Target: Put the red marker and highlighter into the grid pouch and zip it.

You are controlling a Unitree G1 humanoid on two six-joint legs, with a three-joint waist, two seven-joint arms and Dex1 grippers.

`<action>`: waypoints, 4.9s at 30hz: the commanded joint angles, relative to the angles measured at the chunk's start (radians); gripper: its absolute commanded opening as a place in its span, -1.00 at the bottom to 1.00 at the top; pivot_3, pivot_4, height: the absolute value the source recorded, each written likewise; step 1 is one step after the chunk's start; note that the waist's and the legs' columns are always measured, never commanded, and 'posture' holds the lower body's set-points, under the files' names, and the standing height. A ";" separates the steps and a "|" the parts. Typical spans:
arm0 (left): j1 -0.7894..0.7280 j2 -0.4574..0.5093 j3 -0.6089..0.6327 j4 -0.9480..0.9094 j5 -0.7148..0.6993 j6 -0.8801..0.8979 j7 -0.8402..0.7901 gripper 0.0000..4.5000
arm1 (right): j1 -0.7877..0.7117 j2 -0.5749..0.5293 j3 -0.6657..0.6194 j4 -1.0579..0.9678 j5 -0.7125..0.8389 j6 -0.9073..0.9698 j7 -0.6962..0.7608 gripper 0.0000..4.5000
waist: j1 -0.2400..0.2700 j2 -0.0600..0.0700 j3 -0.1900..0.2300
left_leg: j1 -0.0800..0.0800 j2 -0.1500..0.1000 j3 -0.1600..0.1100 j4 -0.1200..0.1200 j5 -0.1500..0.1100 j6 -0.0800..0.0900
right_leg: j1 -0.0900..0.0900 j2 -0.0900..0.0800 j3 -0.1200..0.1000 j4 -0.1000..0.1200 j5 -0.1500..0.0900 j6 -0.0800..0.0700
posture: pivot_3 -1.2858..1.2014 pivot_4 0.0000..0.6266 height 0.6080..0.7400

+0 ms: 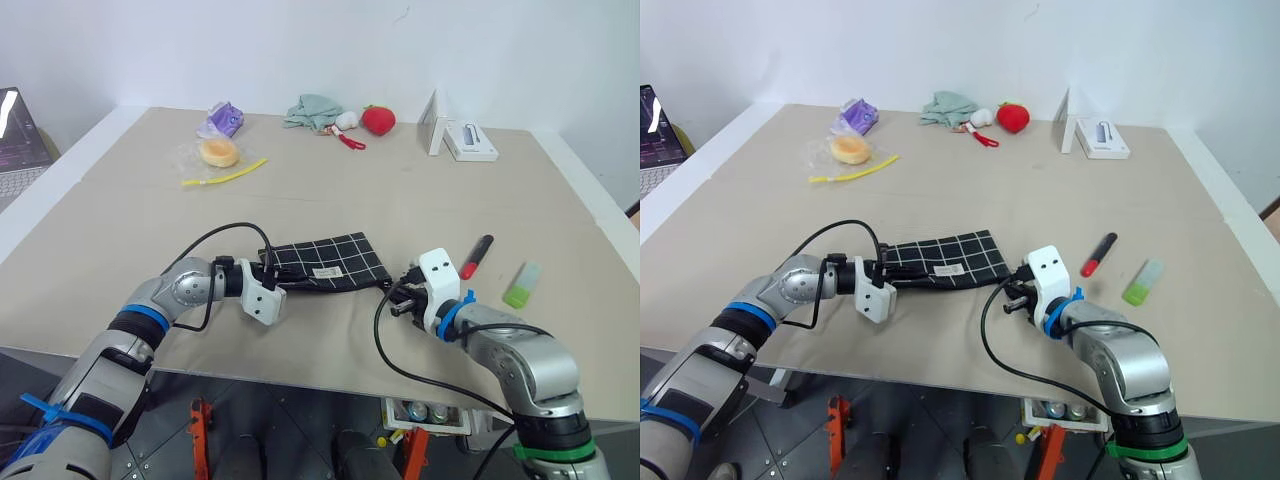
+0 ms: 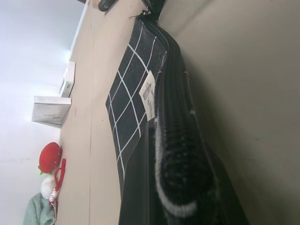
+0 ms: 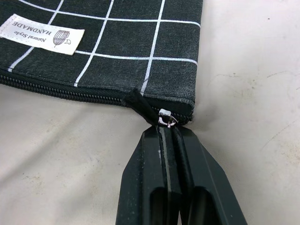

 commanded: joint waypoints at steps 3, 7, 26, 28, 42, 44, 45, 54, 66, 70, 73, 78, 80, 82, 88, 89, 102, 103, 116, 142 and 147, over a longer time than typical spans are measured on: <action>0.029 -0.025 -0.023 0.003 0.005 0.017 -0.004 -1.00 | 0.000 0.021 0.043 -0.025 0.016 0.008 0.017 -0.99 | 0.000 0.000 0.000 | 0.000 0.000 0.000 0.000 0.000 0.000 | 0.000 0.000 0.000 0.000 0.000 0.000 | 0.03 -0.52 0.89; 0.030 -0.027 -0.020 0.002 0.000 0.020 -0.007 -1.00 | 0.001 0.034 0.069 -0.036 0.020 0.011 0.023 -0.99 | -0.001 0.000 0.000 | 0.000 0.000 0.000 0.000 0.000 0.000 | 0.000 0.000 0.000 0.000 0.000 0.000 | 0.03 -0.52 0.89; 0.034 -0.042 -0.009 -0.003 -0.011 0.032 -0.012 -1.00 | -0.025 0.138 0.184 -0.112 0.064 0.009 0.057 -0.99 | 0.000 0.000 0.000 | 0.000 0.000 -0.001 -0.001 0.000 0.000 | 0.000 0.000 -0.001 0.000 -0.001 -0.001 | 0.03 -0.52 0.89; 0.034 -0.043 -0.009 -0.001 -0.011 0.033 -0.012 -1.00 | -0.033 0.157 0.186 -0.118 0.077 0.008 0.064 -0.99 | 0.000 0.000 0.000 | 0.000 0.000 -0.001 -0.001 0.000 0.000 | 0.000 0.000 -0.001 0.000 -0.001 -0.001 | 0.03 -0.52 0.89; 0.040 -0.036 -0.003 -0.010 -0.024 0.040 -0.021 -1.00 | -0.055 0.142 0.085 -0.146 0.110 -0.021 0.093 -0.99 | 0.001 0.000 0.000 | -0.002 -0.001 -0.003 0.000 0.000 0.000 | 0.000 -0.001 -0.003 -0.001 -0.001 -0.001 | 0.03 -0.52 0.89; 0.042 -0.032 0.004 -0.011 -0.035 0.047 -0.024 -1.00 | -0.048 0.098 0.003 -0.180 0.168 -0.016 0.140 -0.54 | 0.002 0.000 0.000 | -0.002 -0.001 -0.003 0.000 0.000 0.000 | 0.000 -0.001 -0.003 -0.001 -0.001 -0.001 | 0.03 -0.52 0.89; 0.041 -0.032 0.007 -0.010 -0.040 0.050 -0.026 -1.00 | -0.050 0.085 -0.032 -0.190 0.198 -0.012 0.156 -0.28 | 0.002 0.000 0.000 | -0.002 -0.001 -0.003 0.000 0.000 0.000 | 0.000 -0.001 -0.003 -0.001 -0.001 -0.001 | 0.03 -0.52 0.89; 0.044 -0.065 0.072 -0.071 -0.210 0.162 -0.116 -1.00 | -0.163 0.087 -0.303 -0.006 0.075 -0.096 -0.170 0.95 | -0.002 -0.001 0.002 | -0.003 -0.001 -0.005 -0.003 0.000 0.000 | -0.001 -0.001 -0.005 -0.001 0.001 0.003 | 0.03 -0.52 0.89; 0.077 -0.086 0.079 -0.169 -0.265 0.246 -0.162 -1.00 | -0.206 0.230 -0.330 0.197 -0.179 -0.160 -0.545 0.95 | -0.002 0.000 0.002 | -0.018 -0.001 -0.007 -0.010 0.000 0.001 | -0.018 0.000 -0.005 0.001 0.002 -0.004 | 0.03 -0.52 0.89; 0.096 -0.081 0.082 -0.196 -0.265 0.260 -0.165 -1.00 | -0.214 0.225 -0.332 0.250 -0.207 -0.169 -0.562 0.95 | -0.001 0.001 0.002 | -0.018 -0.001 -0.007 -0.010 0.000 0.001 | -0.018 0.000 -0.005 0.001 0.002 -0.004 | 0.03 -0.52 0.89; 0.105 -0.081 0.083 -0.216 -0.264 0.271 -0.166 -1.00 | -0.214 0.234 -0.339 0.275 -0.205 -0.150 -0.561 0.95 | -0.001 0.001 0.002 | -0.018 -0.001 -0.007 -0.009 0.000 0.001 | -0.018 0.000 -0.006 0.001 0.002 -0.004 | 0.03 -0.52 0.89; 0.115 -0.081 0.093 -0.245 -0.272 0.286 -0.165 -1.00 | -0.213 0.253 -0.346 0.286 -0.192 -0.109 -0.555 0.85 | -0.001 0.001 0.002 | -0.018 -0.001 -0.007 -0.009 0.000 0.001 | -0.018 0.001 -0.006 0.001 0.002 -0.005 | 0.03 -0.52 0.89; 0.114 -0.081 0.099 -0.250 -0.280 0.292 -0.168 -1.00 | -0.216 0.255 -0.351 0.291 -0.193 -0.108 -0.553 0.56 | -0.001 0.001 0.002 | -0.018 -0.001 -0.008 -0.009 0.000 0.001 | -0.017 0.001 -0.006 0.001 0.002 -0.005 | 0.03 -0.52 0.89; 0.114 -0.081 0.102 -0.256 -0.288 0.299 -0.172 -1.00 | -0.220 0.254 -0.359 0.293 -0.191 -0.107 -0.548 0.12 | -0.001 0.001 0.002 | -0.018 -0.001 -0.008 -0.009 0.000 0.001 | -0.017 0.001 -0.007 0.001 0.002 -0.005 | 0.03 -0.52 0.89; 0.110 -0.088 0.114 -0.254 -0.323 0.312 -0.181 -1.00 | -0.252 0.125 -0.329 0.252 -0.167 -0.164 -0.389 -0.77 | -0.001 0.003 0.004 | -0.019 -0.001 -0.009 -0.007 0.000 0.001 | -0.016 0.000 -0.007 0.001 0.003 -0.005 | 0.03 -0.52 0.89; 0.110 -0.089 0.116 -0.256 -0.331 0.315 -0.185 -1.00 | -0.255 0.090 -0.311 0.241 -0.160 -0.177 -0.340 -0.77 | -0.001 0.004 0.004 | -0.019 -0.001 -0.009 -0.007 0.000 0.001 | -0.016 0.000 -0.007 0.001 0.003 -0.005 | 0.03 -0.52 0.89; 0.117 -0.099 0.147 -0.340 -0.447 0.417 -0.282 -1.00 | -0.005 -0.688 -0.210 0.051 0.085 -0.497 0.809 -0.77 | -0.003 0.015 0.011 | -0.018 -0.002 -0.016 0.004 -0.007 0.012 | -0.009 0.001 -0.014 0.002 -0.002 -0.007 | 0.03 -0.52 0.89; 0.116 -0.102 0.150 -0.343 -0.448 0.422 -0.283 -1.00 | 0.002 -0.703 -0.194 0.069 0.052 -0.525 0.814 -0.77 | -0.003 0.015 0.012 | -0.018 -0.002 -0.016 0.004 -0.007 0.012 | -0.009 0.001 -0.014 0.002 -0.002 -0.006 | 0.03 -0.52 0.89; 0.127 -0.101 0.154 -0.375 -0.446 0.441 -0.292 -1.00 | -0.082 -0.639 -0.092 0.226 -0.100 -0.654 0.744 -0.77 | 0.000 0.015 0.013 | -0.016 -0.001 -0.017 0.006 -0.002 0.008 | -0.006 0.001 -0.014 0.002 0.000 0.002 | 0.03 -0.52 0.89; 0.135 -0.099 0.155 -0.378 -0.436 0.441 -0.286 -1.00 | -0.088 -0.653 -0.118 0.257 -0.073 -0.657 0.809 -0.77 | 0.001 0.015 0.013 | -0.014 -0.002 -0.018 0.007 -0.002 0.008 | -0.003 0.001 -0.014 0.002 0.002 0.000 | 0.03 -0.52 0.89; 0.134 -0.104 0.149 -0.389 -0.437 0.444 -0.289 -1.00 | -0.141 -0.620 -0.043 0.272 -0.130 -0.700 0.796 -0.77 | -0.001 0.015 0.013 | -0.014 -0.002 -0.018 0.007 -0.002 0.008 | -0.003 0.001 -0.014 0.002 0.002 0.000 | 0.03 -0.52 0.89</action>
